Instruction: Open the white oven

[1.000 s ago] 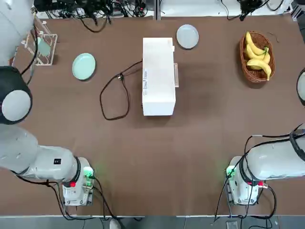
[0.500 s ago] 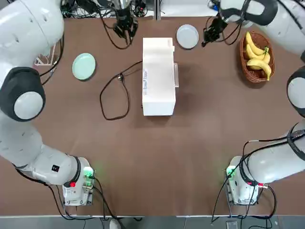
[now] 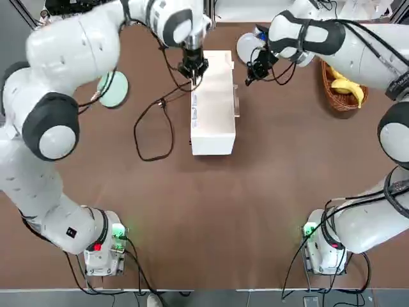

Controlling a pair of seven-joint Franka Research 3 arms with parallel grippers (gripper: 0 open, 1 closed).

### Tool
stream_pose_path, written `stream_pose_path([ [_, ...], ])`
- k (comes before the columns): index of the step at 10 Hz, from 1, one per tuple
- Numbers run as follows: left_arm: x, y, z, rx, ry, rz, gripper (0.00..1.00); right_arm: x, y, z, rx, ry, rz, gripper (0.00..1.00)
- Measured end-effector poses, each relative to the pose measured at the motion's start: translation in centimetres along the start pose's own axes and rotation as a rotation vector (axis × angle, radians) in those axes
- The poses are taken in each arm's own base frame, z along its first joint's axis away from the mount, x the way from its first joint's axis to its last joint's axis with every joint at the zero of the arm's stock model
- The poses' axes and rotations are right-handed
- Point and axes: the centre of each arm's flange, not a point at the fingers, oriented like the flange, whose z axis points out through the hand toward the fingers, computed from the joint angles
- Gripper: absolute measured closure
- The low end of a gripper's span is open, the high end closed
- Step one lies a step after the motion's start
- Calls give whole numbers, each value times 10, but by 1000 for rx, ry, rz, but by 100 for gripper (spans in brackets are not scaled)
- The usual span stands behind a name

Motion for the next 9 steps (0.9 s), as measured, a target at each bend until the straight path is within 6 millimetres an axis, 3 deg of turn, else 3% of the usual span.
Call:
stream_pose_path([
  [3,-11,1,27,14,-9,-15,99,-7,-15,7,-2,-1,7,98],
  [9,-12,0,36,14,-7,-16,99,-18,-33,33,-24,23,24,98],
])
